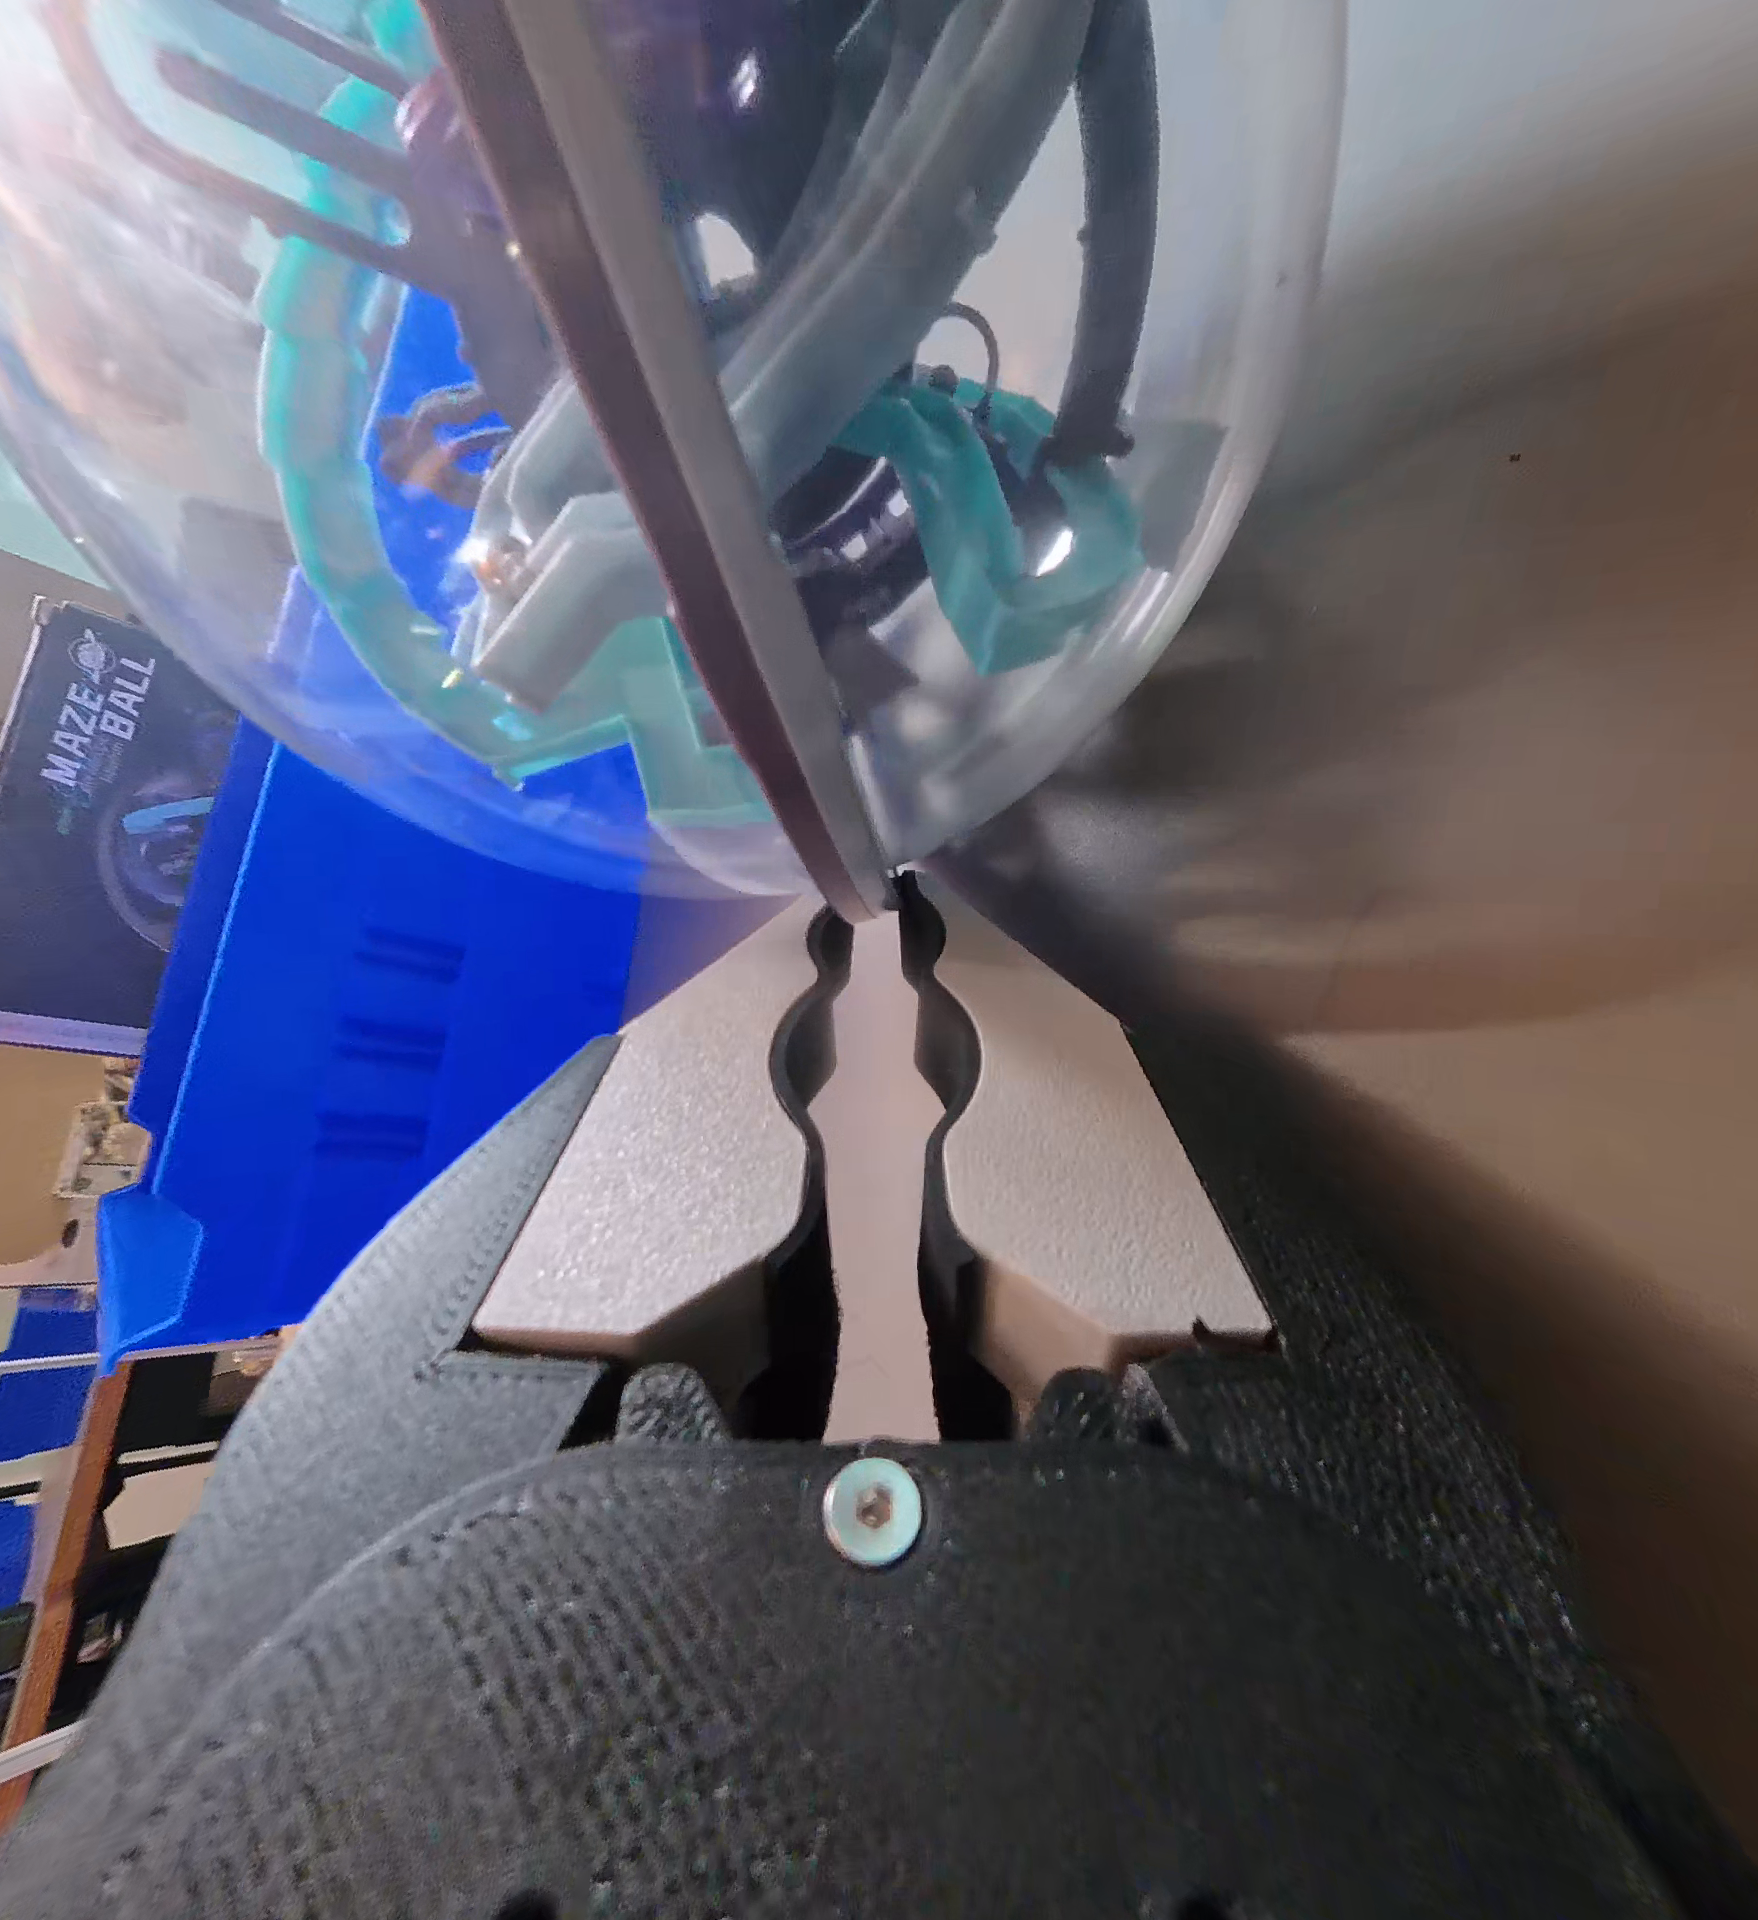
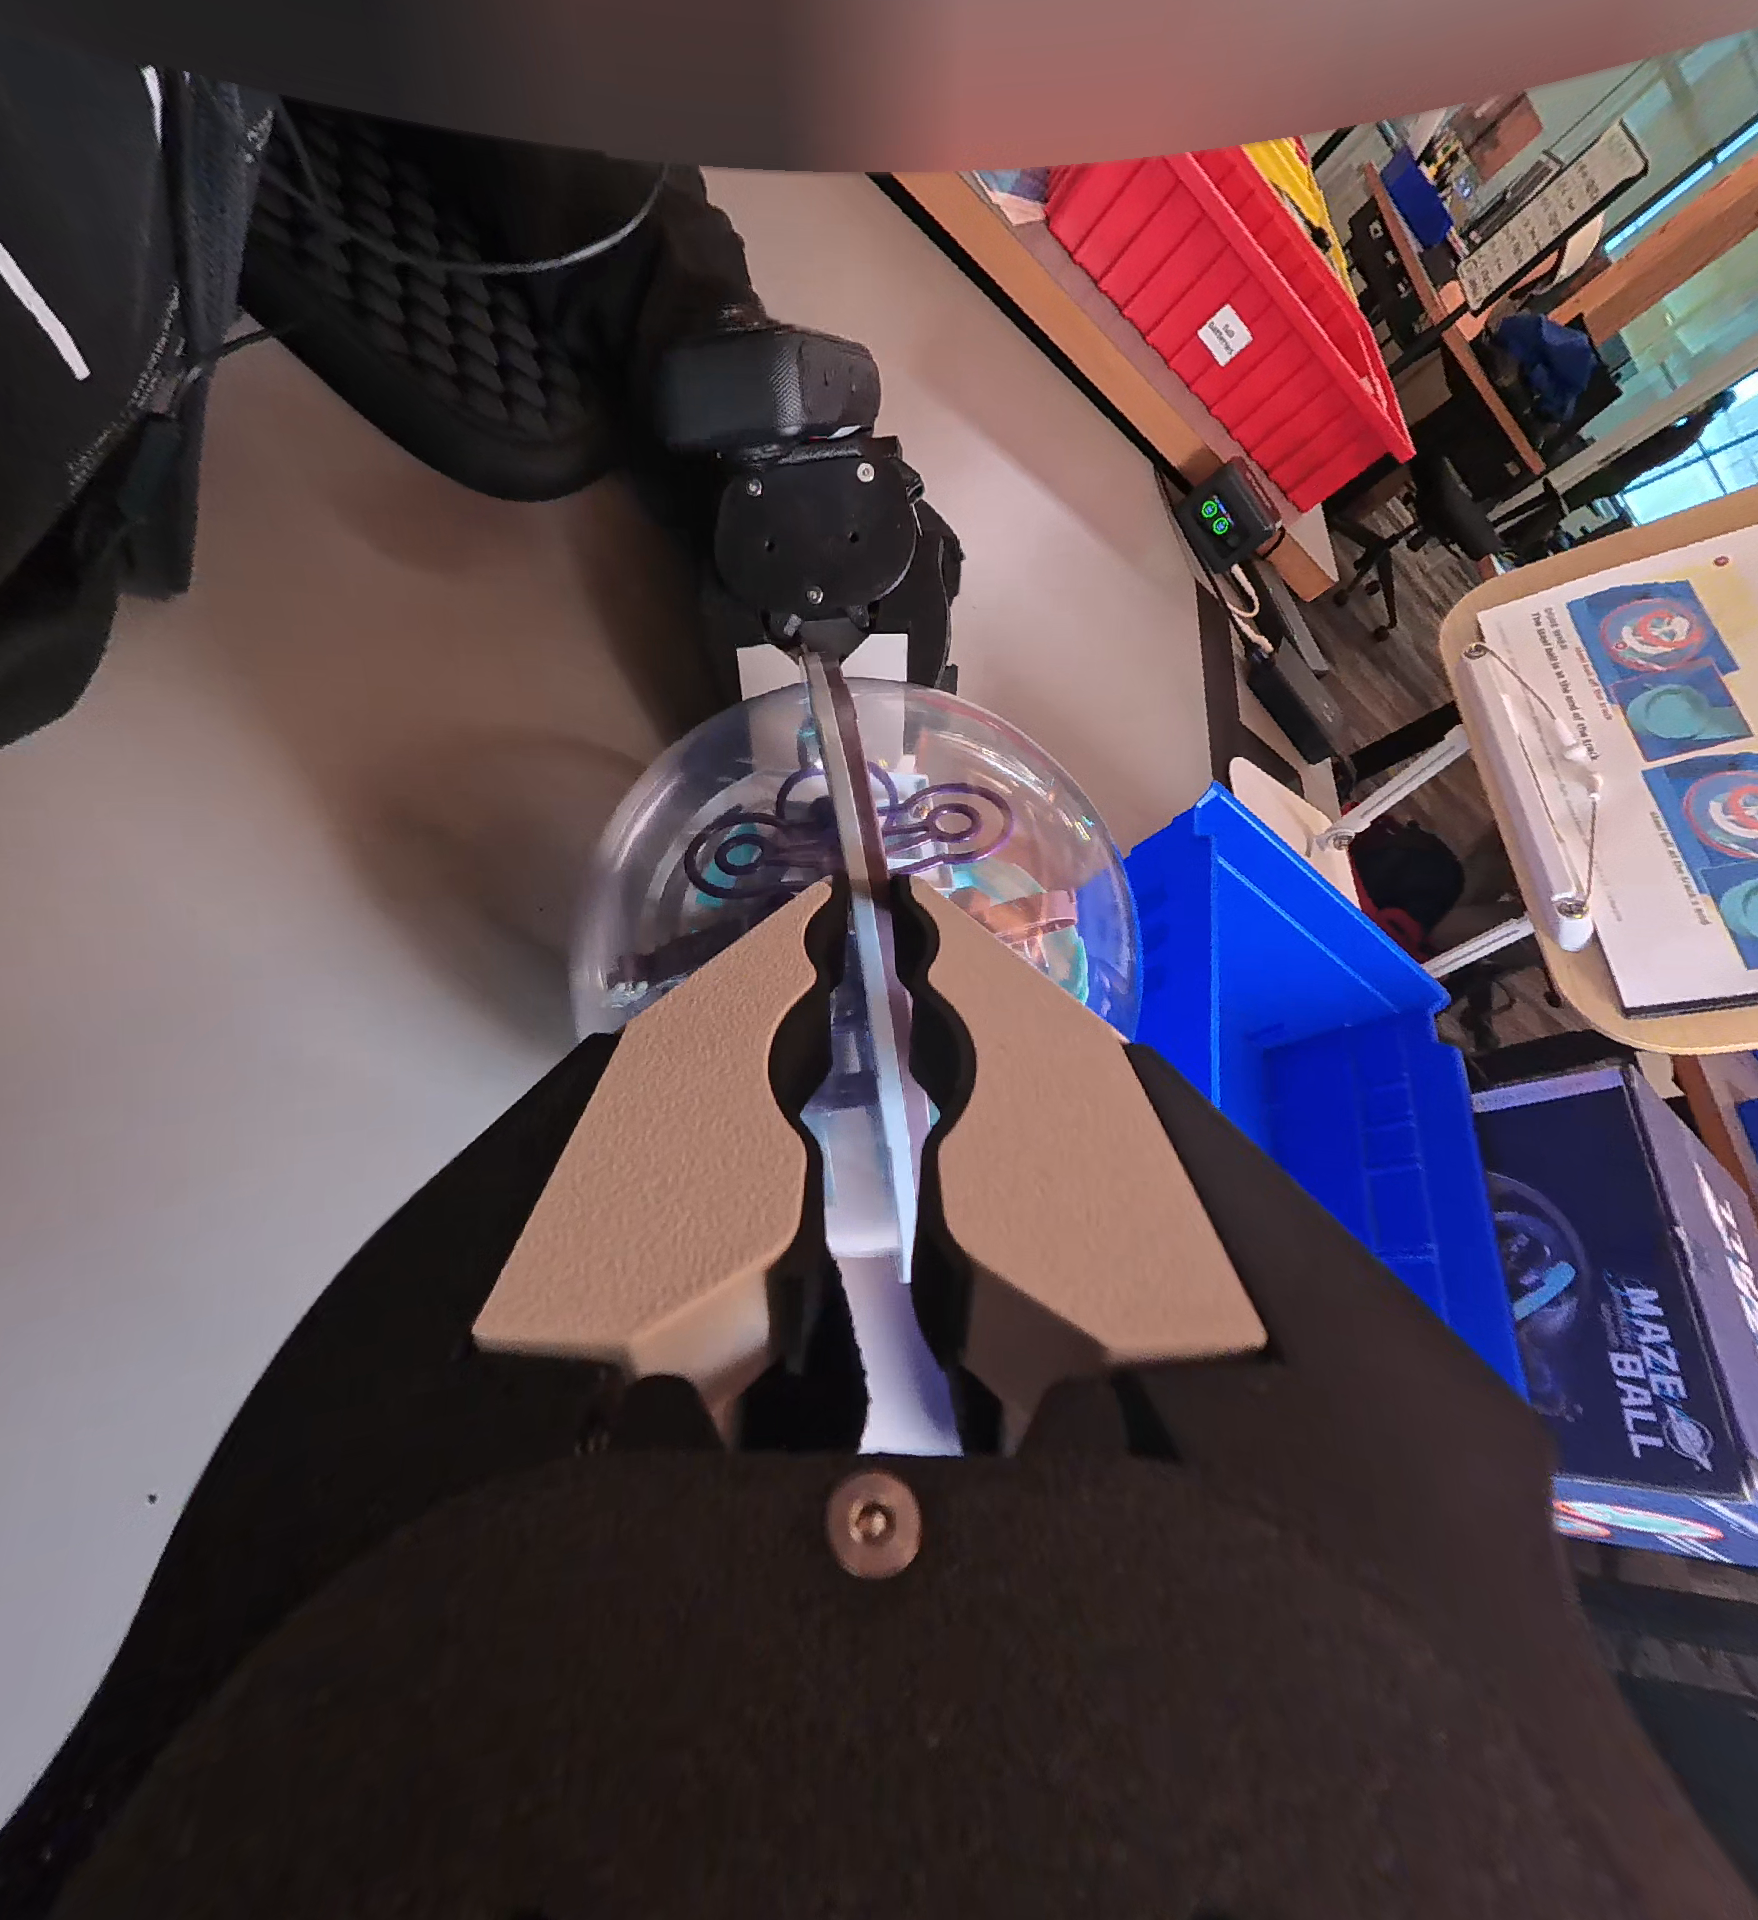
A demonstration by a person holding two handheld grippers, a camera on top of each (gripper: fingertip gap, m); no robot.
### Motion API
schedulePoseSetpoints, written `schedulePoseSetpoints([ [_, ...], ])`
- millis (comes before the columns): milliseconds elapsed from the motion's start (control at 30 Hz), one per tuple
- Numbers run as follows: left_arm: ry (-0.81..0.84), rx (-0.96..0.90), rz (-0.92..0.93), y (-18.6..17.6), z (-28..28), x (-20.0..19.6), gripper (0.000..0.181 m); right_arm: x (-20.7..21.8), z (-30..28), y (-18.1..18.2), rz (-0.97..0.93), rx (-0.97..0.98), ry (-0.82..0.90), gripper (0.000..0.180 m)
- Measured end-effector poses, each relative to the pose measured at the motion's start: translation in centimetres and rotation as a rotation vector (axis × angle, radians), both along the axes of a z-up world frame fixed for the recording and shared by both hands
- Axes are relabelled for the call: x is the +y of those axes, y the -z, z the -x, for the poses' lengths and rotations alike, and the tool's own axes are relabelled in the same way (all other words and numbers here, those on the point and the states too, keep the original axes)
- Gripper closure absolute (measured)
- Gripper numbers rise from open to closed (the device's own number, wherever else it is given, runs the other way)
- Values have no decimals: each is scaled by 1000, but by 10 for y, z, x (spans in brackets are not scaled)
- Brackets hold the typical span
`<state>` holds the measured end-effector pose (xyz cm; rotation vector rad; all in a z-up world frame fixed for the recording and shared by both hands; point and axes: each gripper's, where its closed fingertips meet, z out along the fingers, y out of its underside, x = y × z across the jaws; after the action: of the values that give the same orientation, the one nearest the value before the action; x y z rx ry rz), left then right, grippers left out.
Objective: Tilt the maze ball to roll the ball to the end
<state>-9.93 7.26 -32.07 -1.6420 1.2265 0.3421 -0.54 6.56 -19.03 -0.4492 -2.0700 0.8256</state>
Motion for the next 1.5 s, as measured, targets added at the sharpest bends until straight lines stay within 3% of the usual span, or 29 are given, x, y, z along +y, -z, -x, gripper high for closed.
schedulePoseSetpoints([
  [633, -90, 102, -38, 4, 12, 7, 175, -1, 11, 0, -101, 31, 33, 173],
  [967, -113, 56, -7, 5, 15, 9, 174, 18, 19, -2, -117, 36, 154, 170],
  [1067, -121, 51, -7, 4, 16, 9, 174, 27, 16, -1, -136, -4, 205, 157],
  [1233, -125, 55, -16, 1, 17, 9, 174, 40, 7, 11, -109, -173, 302, 119],
  [1500, -125, 57, -21, -1, 15, 8, 174, 38, 5, 22, -37, -290, 356, 96],
])
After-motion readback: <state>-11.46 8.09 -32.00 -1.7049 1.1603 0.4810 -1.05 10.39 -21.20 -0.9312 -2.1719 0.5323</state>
